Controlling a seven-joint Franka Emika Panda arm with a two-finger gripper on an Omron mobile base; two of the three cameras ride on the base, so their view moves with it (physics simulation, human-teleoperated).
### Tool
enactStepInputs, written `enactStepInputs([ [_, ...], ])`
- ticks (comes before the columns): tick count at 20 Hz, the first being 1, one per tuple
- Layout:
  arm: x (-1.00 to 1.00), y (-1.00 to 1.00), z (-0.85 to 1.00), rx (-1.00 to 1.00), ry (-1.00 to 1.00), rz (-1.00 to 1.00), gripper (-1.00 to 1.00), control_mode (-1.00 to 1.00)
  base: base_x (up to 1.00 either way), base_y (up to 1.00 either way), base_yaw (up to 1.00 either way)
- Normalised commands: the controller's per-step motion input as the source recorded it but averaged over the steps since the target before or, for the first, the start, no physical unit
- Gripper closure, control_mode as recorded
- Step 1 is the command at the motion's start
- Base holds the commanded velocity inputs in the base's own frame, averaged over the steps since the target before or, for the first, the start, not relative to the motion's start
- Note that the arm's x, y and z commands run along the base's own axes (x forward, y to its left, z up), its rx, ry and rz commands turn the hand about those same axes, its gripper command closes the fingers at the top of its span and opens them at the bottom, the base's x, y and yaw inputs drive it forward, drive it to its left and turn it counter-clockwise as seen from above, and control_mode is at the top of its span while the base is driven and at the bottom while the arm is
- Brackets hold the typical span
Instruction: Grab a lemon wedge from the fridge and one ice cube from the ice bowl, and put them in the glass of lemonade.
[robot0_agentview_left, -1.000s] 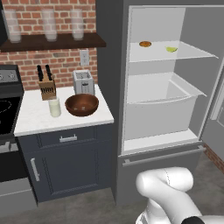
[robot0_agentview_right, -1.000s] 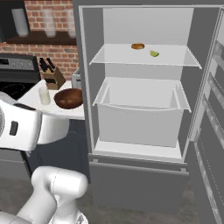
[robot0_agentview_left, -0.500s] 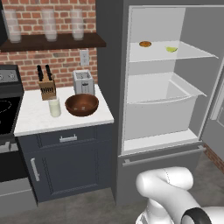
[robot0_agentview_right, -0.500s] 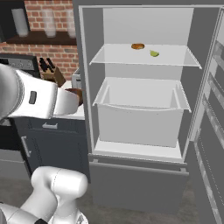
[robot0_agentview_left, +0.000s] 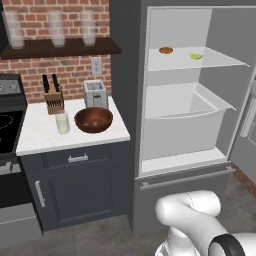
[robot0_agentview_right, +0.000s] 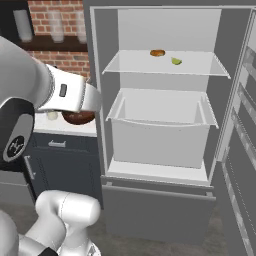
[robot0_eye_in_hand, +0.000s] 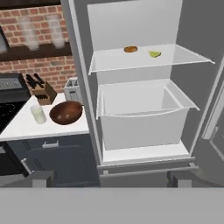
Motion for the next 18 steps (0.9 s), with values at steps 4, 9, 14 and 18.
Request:
enactStepInputs([
  [4,0.33,0.00,0.00,0.00,0.06,0.00,-1.00,-1.00,0.00,0.00,0.00],
  [9,0.00,0.00,0.00,0.00,0.00,0.00,-1.00,-1.00,0.00,0.00,0.00],
  [14,-0.01,0.00,0.02,0.00,-0.01,0.00,-1.00,-1.00,0.00,0.00,0.00],
  [18,0.00,-0.18,0.08,0.00,0.00,0.00,-1.00,-1.00,0.00,0.00,0.00],
])
